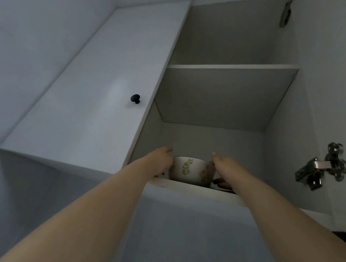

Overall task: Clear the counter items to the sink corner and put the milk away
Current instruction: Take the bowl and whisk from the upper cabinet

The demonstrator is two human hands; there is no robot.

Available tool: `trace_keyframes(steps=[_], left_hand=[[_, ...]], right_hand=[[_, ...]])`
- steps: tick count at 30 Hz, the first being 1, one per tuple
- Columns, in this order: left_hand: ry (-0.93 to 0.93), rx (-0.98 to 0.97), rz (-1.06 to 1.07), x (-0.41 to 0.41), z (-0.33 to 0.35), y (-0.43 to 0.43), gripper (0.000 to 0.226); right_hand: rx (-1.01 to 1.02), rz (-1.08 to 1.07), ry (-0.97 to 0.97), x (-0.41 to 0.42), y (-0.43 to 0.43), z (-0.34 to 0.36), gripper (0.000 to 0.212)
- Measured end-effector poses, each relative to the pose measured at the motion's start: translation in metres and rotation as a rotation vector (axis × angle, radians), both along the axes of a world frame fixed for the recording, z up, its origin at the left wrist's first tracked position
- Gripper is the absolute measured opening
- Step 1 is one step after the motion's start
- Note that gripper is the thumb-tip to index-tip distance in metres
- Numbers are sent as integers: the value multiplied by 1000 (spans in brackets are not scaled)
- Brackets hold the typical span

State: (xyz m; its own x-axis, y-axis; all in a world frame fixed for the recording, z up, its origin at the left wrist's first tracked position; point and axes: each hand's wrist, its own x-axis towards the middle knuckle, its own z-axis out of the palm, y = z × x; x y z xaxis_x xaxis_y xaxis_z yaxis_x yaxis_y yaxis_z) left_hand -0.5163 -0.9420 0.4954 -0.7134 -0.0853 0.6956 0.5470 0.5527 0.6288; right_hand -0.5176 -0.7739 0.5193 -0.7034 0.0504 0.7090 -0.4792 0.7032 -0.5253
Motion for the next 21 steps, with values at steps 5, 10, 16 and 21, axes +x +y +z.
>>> trace_keyframes(steps=[5,10,16,21], left_hand=[[-2,-156,-52,2,-5,-1,52],[38,-276,37,-4,-6,4,69],[88,-182,152,-10,-4,8,60],[126,-139,280,-11,-10,12,56]], right_hand=[[-179,59,-133,0,-2,-2,50],[-181,155,-115,-2,0,-2,52],[-185,258,-135,6,3,-5,45],[-133,219,-125,7,3,-8,48]])
